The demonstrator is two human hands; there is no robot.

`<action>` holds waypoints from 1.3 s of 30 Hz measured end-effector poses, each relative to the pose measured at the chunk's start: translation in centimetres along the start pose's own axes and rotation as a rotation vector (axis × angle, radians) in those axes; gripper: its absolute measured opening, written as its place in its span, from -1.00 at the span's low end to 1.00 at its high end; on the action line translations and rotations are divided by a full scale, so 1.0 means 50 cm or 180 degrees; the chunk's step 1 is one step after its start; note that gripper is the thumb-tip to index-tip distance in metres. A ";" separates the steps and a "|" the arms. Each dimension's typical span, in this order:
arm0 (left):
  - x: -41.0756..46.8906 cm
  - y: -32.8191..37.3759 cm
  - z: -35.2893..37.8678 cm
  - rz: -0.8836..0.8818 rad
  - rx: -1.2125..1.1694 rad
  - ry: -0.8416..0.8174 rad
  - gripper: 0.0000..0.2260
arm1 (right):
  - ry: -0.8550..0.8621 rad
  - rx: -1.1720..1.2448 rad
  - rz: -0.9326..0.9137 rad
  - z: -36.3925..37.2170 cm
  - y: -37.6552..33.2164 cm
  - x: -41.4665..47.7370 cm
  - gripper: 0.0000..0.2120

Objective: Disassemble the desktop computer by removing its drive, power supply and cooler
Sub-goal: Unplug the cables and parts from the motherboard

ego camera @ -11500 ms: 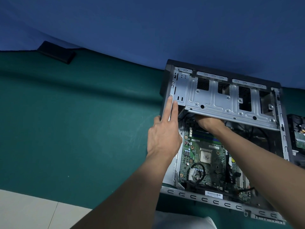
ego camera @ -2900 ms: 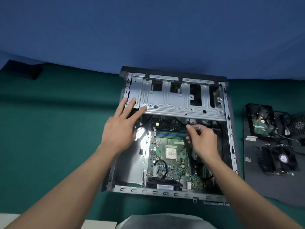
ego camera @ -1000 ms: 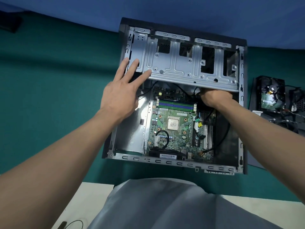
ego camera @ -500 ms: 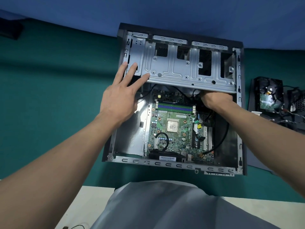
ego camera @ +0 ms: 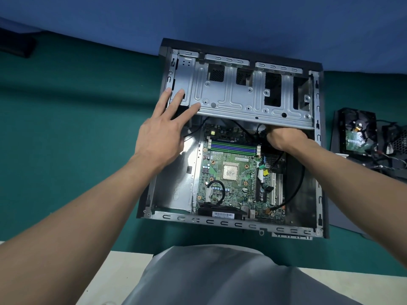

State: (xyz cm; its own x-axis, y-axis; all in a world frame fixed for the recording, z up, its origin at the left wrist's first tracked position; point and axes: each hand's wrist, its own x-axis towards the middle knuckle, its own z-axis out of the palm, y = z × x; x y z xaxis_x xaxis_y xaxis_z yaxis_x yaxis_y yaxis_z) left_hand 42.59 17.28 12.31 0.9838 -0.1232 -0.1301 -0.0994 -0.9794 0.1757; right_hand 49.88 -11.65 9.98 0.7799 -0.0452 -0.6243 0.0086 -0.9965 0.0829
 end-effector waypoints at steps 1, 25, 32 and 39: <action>0.000 0.000 0.000 0.0005 -0.0007 0.0003 -0.25 | 0.0040 -0.0036 0.0021 -0.002 -0.001 -0.002 -0.60; 0.000 -0.001 0.004 0.0031 -0.0002 0.0086 -0.28 | 0.0603 0.0265 0.0562 0.028 -0.005 0.003 -0.76; 0.000 -0.001 0.004 0.0047 -0.0031 0.0110 -0.29 | 0.0469 0.0649 0.0606 0.024 -0.014 0.005 -0.80; 0.001 -0.001 0.004 0.0024 0.0003 0.0095 -0.27 | 0.0392 0.0711 0.0496 0.015 -0.012 0.003 -0.72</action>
State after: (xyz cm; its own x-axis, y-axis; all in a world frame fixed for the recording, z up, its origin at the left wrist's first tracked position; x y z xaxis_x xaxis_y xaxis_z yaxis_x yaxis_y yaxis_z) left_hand 42.60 17.30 12.08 0.9871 -0.1257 -0.0995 -0.1069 -0.9786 0.1756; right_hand 49.52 -11.11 9.23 0.8312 -0.2036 -0.5173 -0.2445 -0.9696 -0.0112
